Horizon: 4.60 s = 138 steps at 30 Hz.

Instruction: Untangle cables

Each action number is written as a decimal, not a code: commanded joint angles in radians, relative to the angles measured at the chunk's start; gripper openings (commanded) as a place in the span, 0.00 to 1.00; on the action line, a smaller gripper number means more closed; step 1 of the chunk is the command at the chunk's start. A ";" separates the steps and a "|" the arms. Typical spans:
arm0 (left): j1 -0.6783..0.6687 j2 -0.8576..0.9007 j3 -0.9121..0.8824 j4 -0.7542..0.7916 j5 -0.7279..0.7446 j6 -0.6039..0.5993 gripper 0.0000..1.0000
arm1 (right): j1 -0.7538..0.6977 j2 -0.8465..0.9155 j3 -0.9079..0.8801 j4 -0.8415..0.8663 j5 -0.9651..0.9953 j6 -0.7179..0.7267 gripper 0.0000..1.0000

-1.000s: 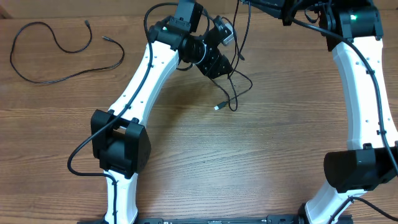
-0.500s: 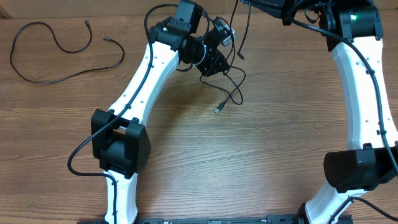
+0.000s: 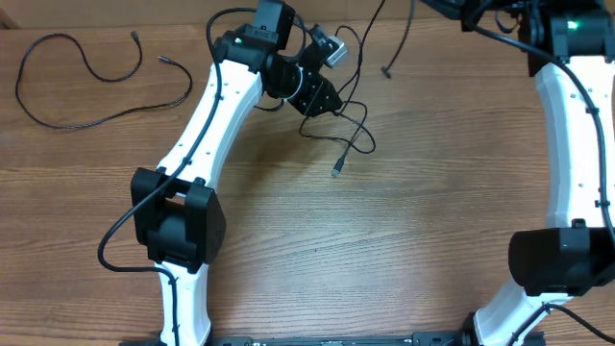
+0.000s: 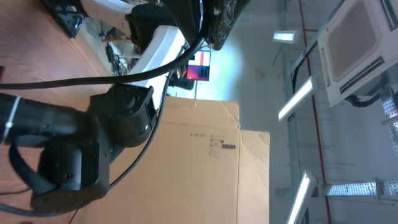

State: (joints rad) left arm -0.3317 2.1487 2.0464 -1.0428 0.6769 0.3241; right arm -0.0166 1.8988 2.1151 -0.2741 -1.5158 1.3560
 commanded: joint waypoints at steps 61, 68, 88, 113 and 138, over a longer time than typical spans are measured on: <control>-0.042 -0.043 -0.082 0.105 0.063 0.055 0.56 | 0.002 -0.042 0.024 0.008 0.011 -0.022 0.04; -0.044 -0.043 -0.082 0.136 0.082 0.053 0.52 | 0.002 -0.042 0.024 0.008 0.011 -0.022 0.04; -0.078 -0.009 -0.082 0.166 0.075 -0.010 0.04 | 0.002 -0.042 0.024 0.008 0.003 -0.023 0.03; 0.052 -0.428 0.027 0.187 0.129 -0.435 0.04 | -0.231 -0.041 -0.160 -0.349 -0.003 -0.499 0.04; 0.653 -0.544 0.026 0.109 0.092 -1.043 0.04 | -0.287 -0.041 -0.328 -0.922 1.172 -0.803 0.04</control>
State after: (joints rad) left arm 0.2428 1.6333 2.0644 -0.9352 0.7826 -0.5091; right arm -0.2996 1.8946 1.7874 -1.1801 -0.6849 0.5682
